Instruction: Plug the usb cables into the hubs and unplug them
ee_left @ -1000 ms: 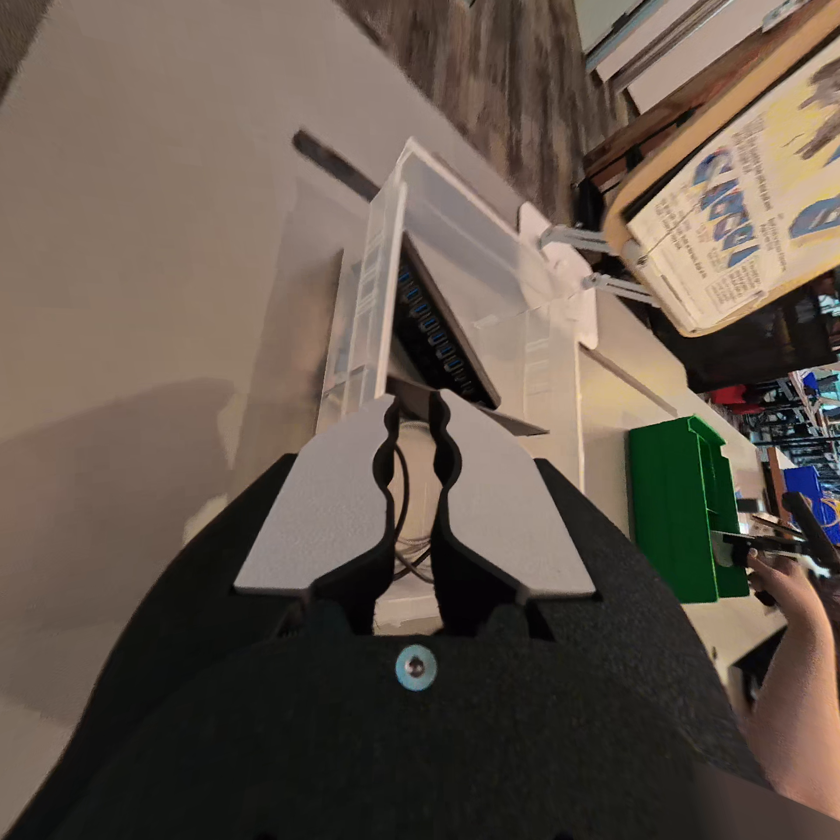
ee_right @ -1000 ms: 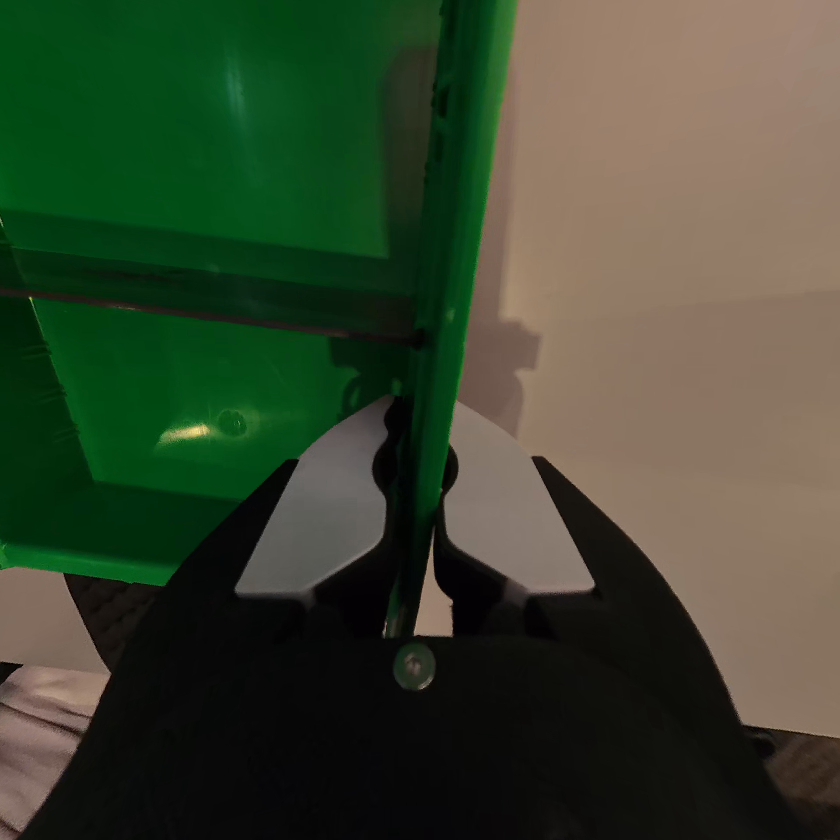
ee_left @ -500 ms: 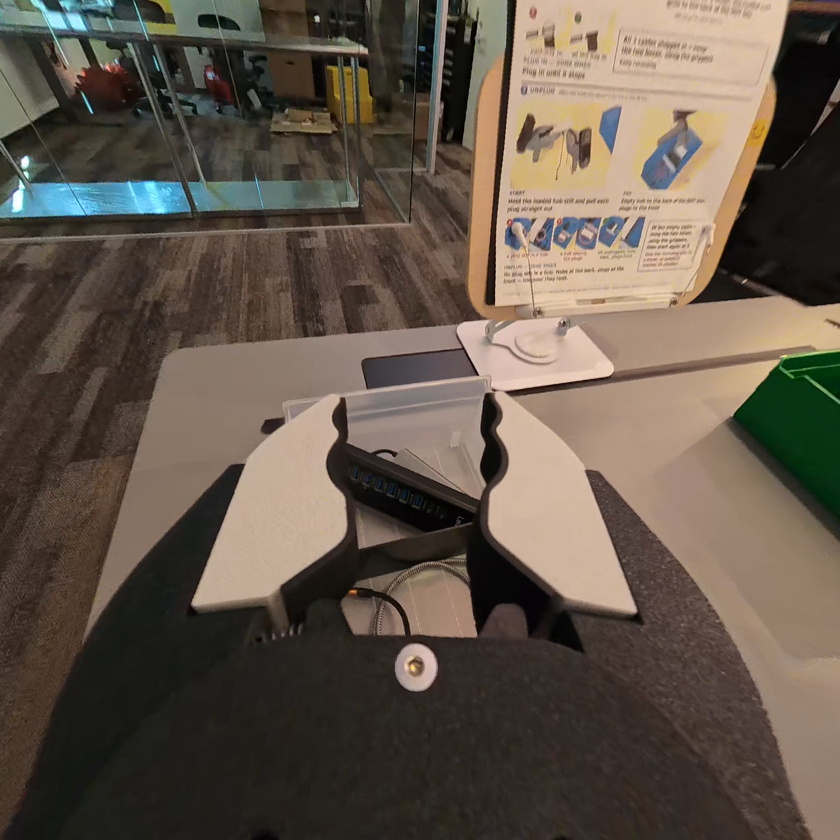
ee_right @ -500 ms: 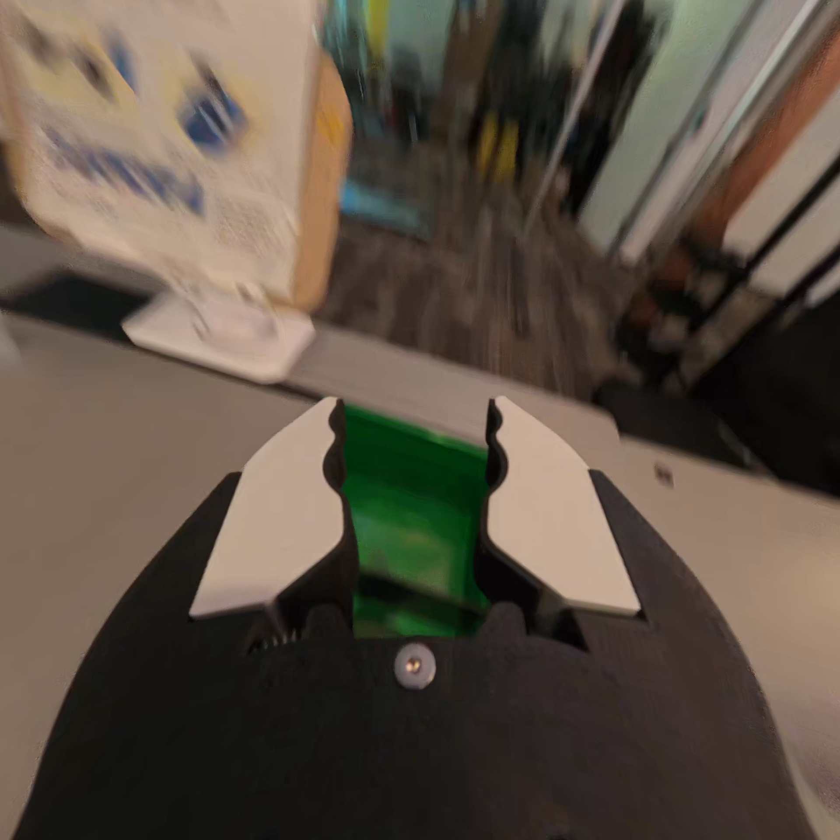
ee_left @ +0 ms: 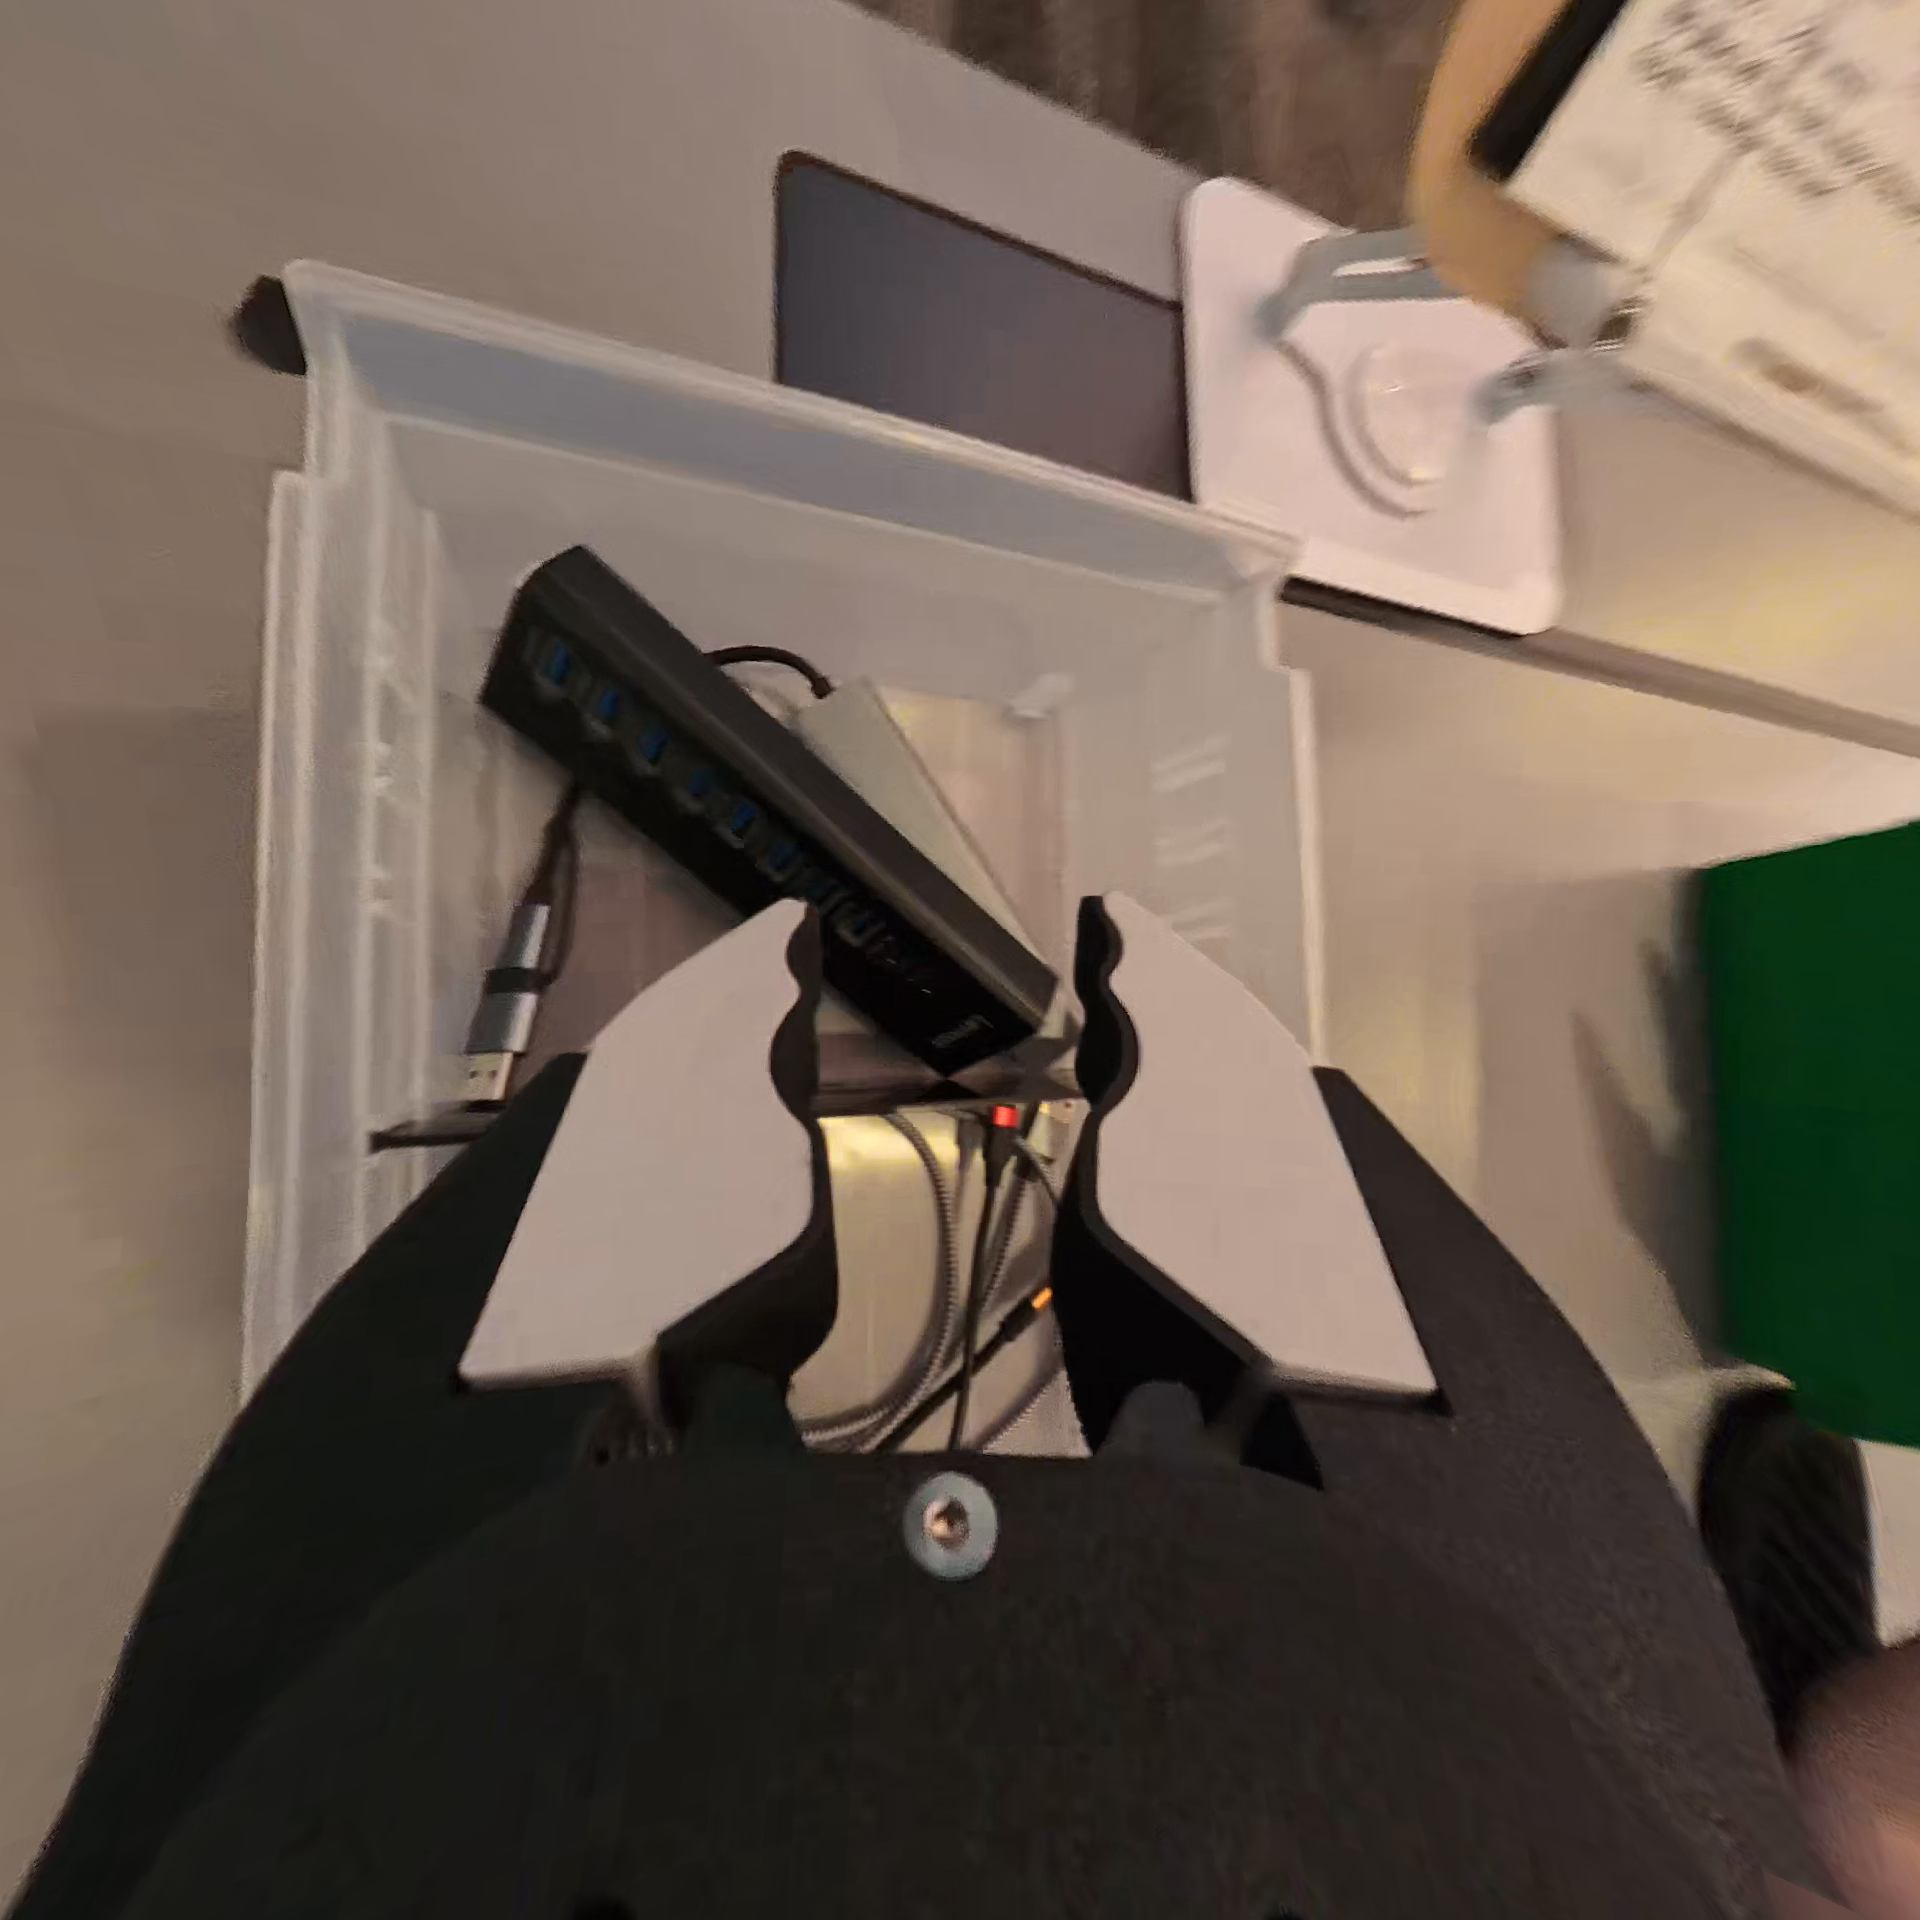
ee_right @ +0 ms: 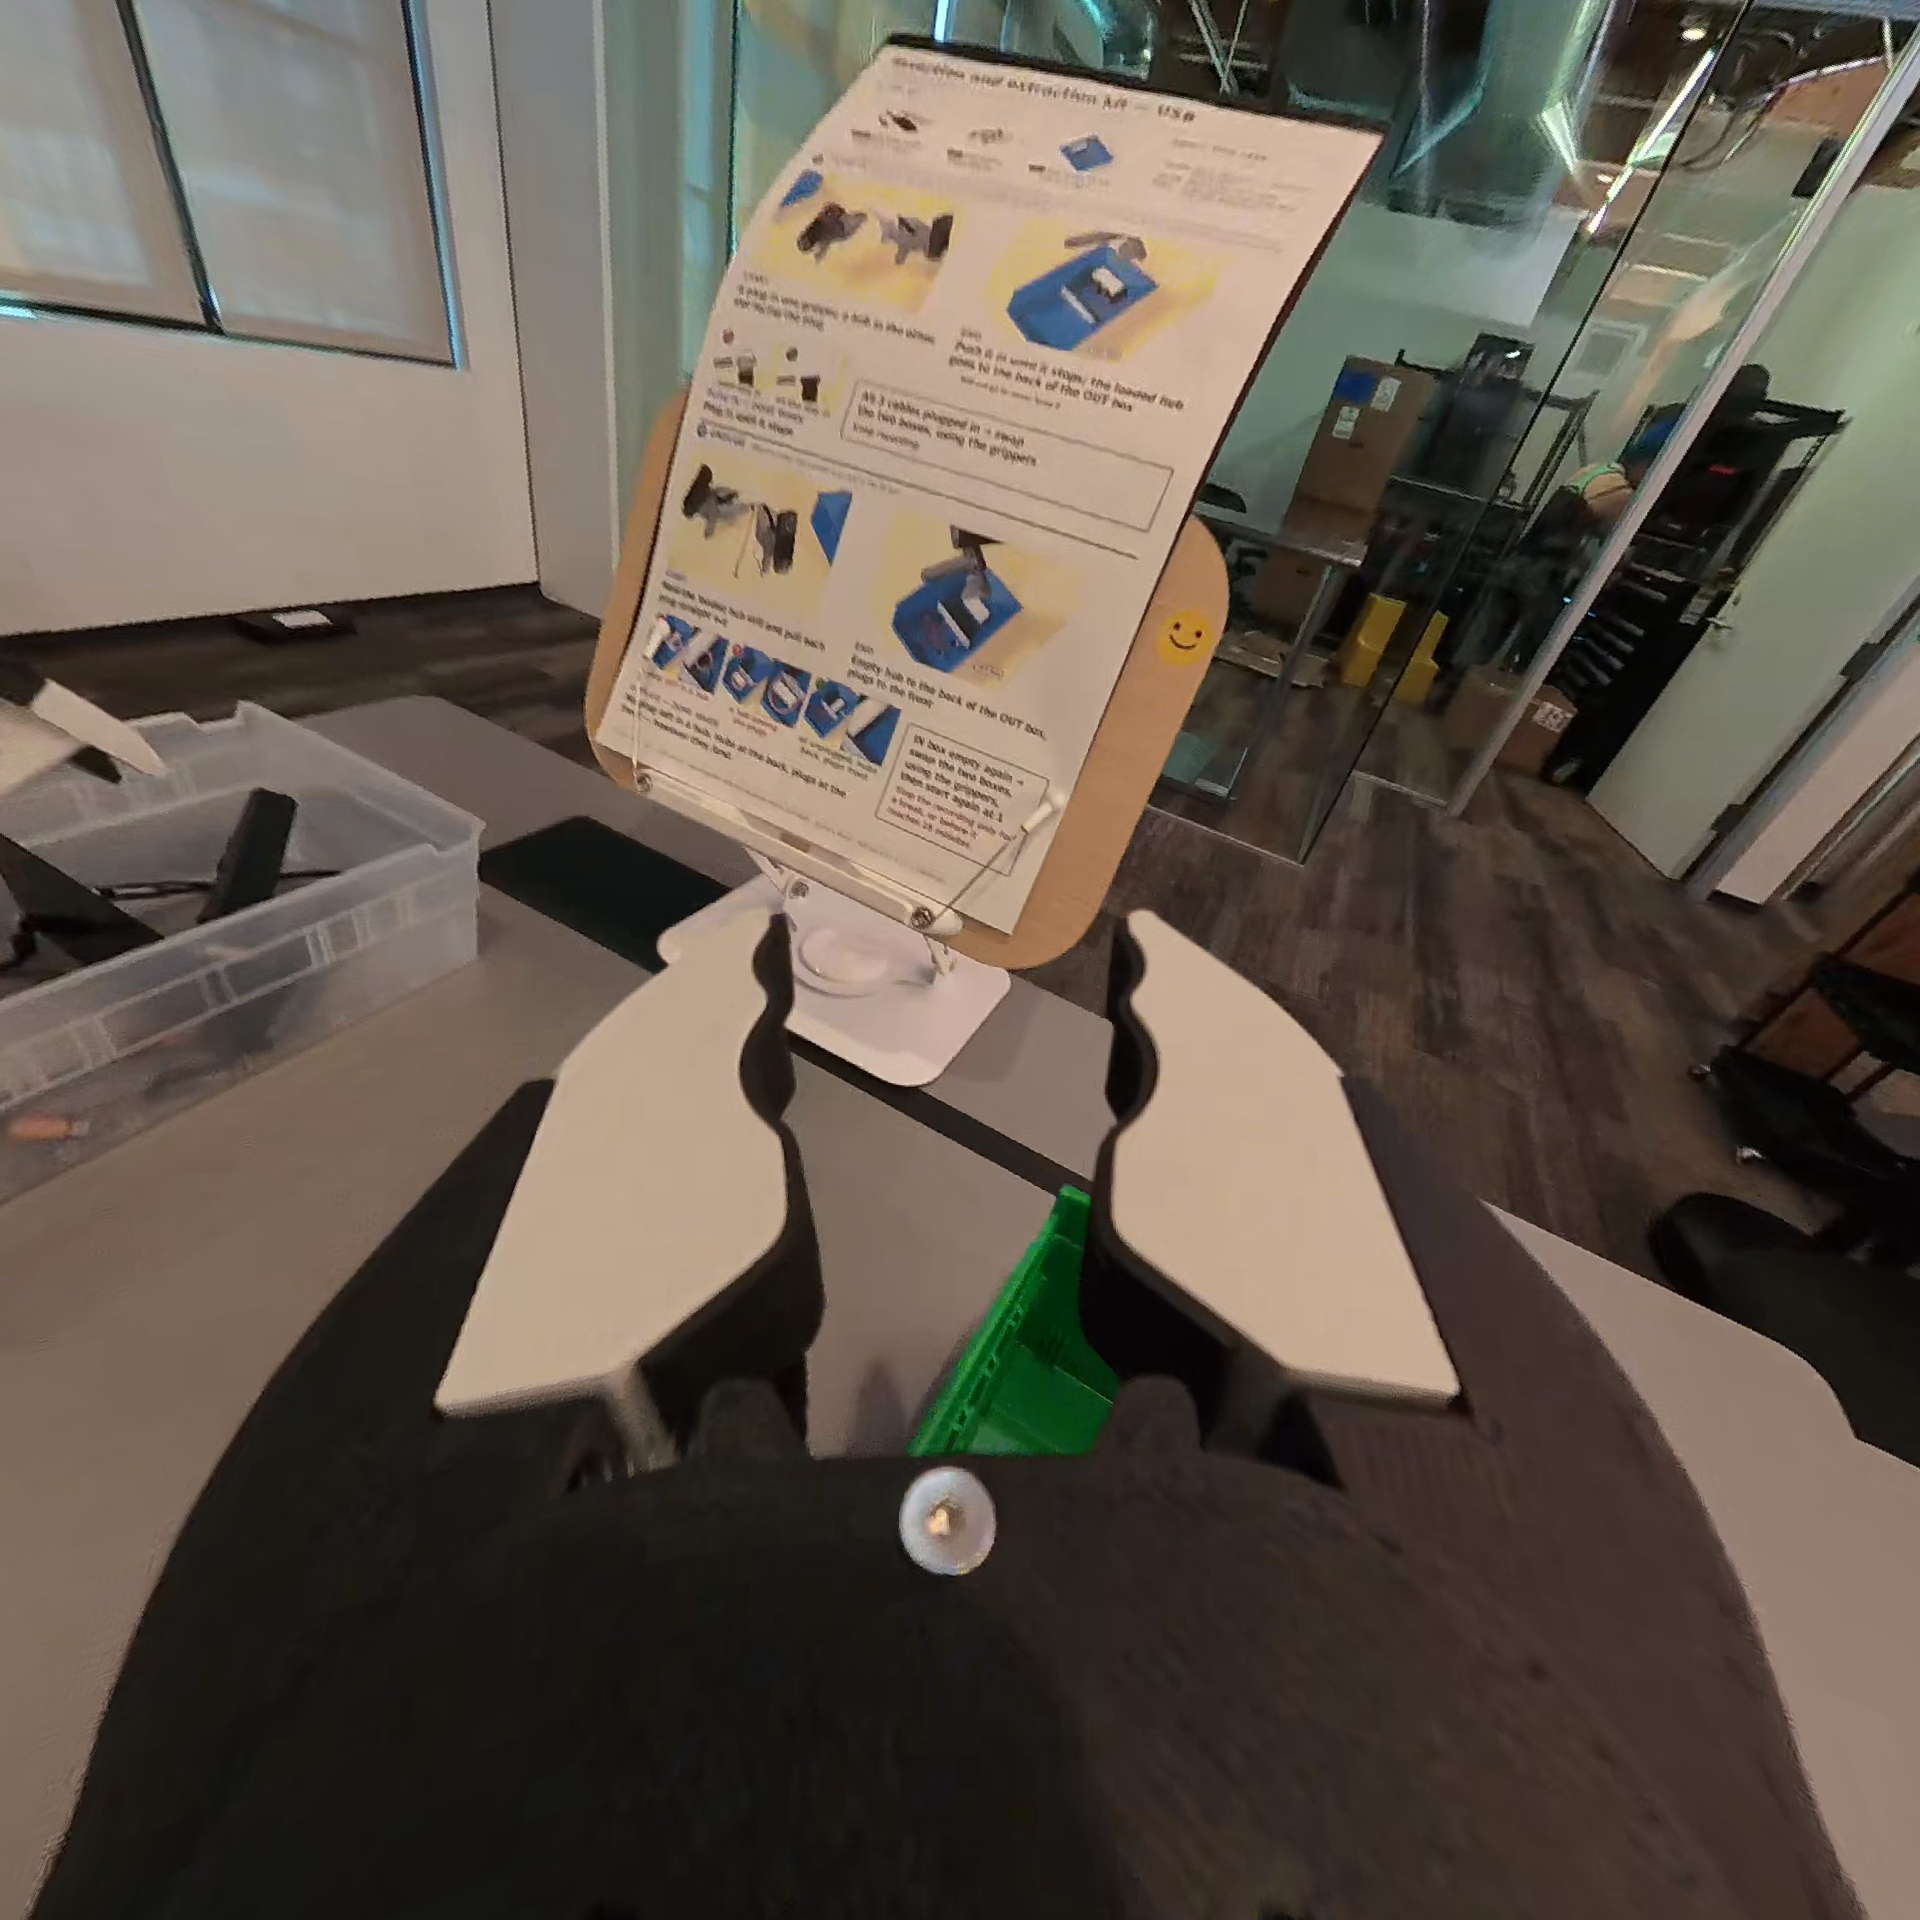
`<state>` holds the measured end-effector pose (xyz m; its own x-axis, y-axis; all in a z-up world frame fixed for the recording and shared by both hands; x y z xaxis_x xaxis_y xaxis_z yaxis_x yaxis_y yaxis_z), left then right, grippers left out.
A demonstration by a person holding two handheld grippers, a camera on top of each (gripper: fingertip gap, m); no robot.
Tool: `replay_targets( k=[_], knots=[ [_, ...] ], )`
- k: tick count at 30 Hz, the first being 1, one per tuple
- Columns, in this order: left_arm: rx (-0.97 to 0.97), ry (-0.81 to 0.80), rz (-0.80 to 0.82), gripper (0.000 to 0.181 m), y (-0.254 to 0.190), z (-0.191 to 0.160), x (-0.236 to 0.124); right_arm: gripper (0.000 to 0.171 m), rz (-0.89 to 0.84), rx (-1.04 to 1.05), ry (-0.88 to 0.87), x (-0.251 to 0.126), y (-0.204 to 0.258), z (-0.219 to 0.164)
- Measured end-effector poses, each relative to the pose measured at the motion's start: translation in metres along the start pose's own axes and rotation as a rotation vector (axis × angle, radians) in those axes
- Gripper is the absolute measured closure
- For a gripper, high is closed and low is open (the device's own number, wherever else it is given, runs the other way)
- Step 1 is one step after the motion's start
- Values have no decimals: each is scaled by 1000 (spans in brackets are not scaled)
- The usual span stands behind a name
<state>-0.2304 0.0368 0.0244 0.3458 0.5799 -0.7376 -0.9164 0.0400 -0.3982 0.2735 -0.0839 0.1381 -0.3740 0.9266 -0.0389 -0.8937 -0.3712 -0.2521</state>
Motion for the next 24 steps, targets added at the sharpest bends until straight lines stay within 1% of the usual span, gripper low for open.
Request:
replay_targets(
  k=[3, 6, 9, 11, 13, 14, 19, 24],
  knots=[
    [-13, 39, 122, 121, -2, 13, 15, 112, 6, -16, 25, 2, -1, -3],
    [-23, 212, 214, 113, 0, 16, 44, 112, 41, -24, 27, 4, 1, -3],
    [-19, 316, 293, 126, 7, 18, 72, 113, 41, -82, 23, 4, 2, -4],
    [-31, 370, 408, 124, 18, 16, 81, 115, -1, -109, 14, 3, 1, -4],
    [-71, 382, 400, 126, 20, 14, 89, 115, 15, -115, 19, 3, 3, -5],
    [-89, 389, 412, 123, 22, 13, 91, 115, 31, -115, 23, 3, 4, -5],
    [-188, 440, 431, 123, 23, 6, 105, 115, 61, -143, 38, 4, 6, -7],
    [-156, 476, 457, 132, 21, 6, 101, 116, 65, -156, 45, -3, -4, -10]
  ],
)
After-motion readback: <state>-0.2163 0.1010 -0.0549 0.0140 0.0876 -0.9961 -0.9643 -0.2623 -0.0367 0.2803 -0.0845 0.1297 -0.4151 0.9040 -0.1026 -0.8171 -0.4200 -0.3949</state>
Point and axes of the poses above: each gripper's, where its closed fingertips meet, x out along the fingers, z out of its top, y = z × x across the jaws, the point moved 8 cm from there along -x, back along the fingers, and after that the axes turned 3 degrees about -x, right-handed, at the moved point
